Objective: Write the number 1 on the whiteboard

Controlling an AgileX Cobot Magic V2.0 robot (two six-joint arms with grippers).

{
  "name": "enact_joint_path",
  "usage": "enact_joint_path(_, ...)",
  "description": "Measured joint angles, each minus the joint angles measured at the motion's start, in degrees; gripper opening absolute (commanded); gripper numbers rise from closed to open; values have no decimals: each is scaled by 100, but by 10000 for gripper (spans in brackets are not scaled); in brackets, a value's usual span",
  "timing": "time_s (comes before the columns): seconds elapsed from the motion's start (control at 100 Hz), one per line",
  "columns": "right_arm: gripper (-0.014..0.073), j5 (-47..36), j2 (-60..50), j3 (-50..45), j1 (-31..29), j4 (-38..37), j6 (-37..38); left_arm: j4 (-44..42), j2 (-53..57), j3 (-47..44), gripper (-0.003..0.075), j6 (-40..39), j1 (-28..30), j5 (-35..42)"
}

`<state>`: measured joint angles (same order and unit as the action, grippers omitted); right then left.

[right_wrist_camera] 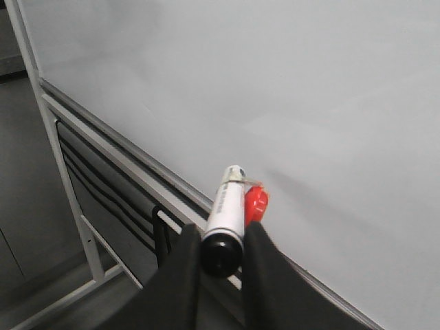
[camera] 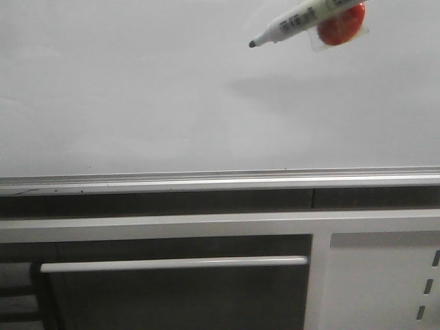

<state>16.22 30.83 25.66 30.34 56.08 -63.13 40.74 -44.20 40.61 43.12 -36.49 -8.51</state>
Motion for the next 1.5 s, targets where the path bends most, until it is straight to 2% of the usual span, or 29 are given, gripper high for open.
enact_joint_path(0.31,-43,-447,249,-11,481,70,-234,18,0,0,-20,0,9,60)
enact_joint_path(1.01,-43,-839,400,-11,482,70,-259,18,0,0,-20,0,9,60)
enact_joint_path(1.26,-43,-844,803,136,482,60,-273,18,0,0,-20,0,9,60)
enact_joint_path(1.5,-43,-853,1173,297,787,39,-410,18,0,0,-20,0,9,60)
